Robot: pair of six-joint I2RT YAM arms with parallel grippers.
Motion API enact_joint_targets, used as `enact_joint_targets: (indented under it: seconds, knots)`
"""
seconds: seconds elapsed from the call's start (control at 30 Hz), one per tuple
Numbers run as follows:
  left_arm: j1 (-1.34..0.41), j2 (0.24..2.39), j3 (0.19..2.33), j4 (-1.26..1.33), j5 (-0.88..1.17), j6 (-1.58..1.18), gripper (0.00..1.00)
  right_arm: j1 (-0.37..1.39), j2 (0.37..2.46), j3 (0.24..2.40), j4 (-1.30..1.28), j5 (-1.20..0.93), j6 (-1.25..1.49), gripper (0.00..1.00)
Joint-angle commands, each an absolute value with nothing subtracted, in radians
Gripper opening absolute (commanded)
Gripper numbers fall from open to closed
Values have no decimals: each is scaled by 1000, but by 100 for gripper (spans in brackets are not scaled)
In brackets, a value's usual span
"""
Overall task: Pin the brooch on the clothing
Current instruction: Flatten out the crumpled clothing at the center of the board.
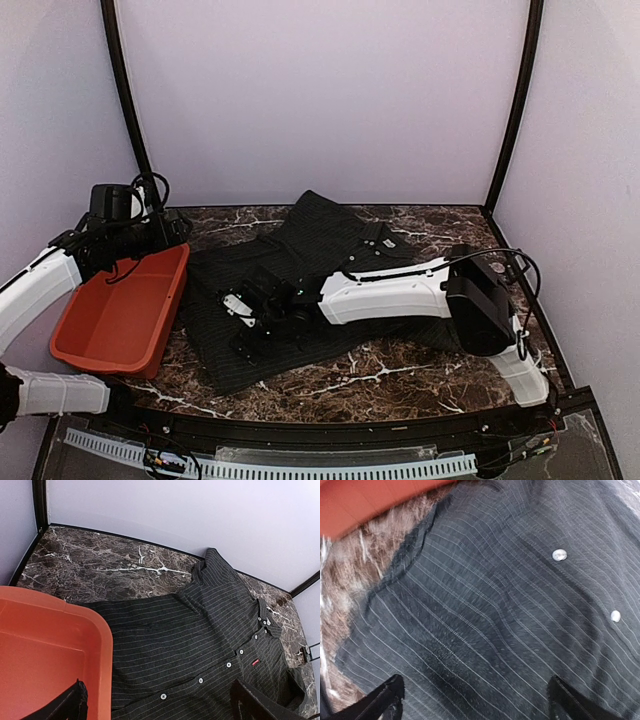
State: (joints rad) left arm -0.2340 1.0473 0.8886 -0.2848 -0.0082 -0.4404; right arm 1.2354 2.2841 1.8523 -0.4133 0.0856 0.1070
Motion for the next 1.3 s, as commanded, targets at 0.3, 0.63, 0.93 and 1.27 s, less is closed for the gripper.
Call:
enact_joint_targets:
  seconds: [0.3, 0.63, 0.93, 1.27]
  knots:
    - [-186, 1027, 847, -247, -3, -466, 99, 1253, 2410, 1955, -513, 123, 34, 90]
    - [-171, 1020, 847, -244, 26, -472, 99, 1253, 2394, 1877, -601, 130, 44, 14]
    - [-166, 1013, 850, -245, 34, -472, 99, 1165, 2258, 1704, -766, 256, 191, 0]
    - [-164, 1015, 857, -251, 39, -468, 99, 1098, 2062, 1514, -895, 295, 309, 0]
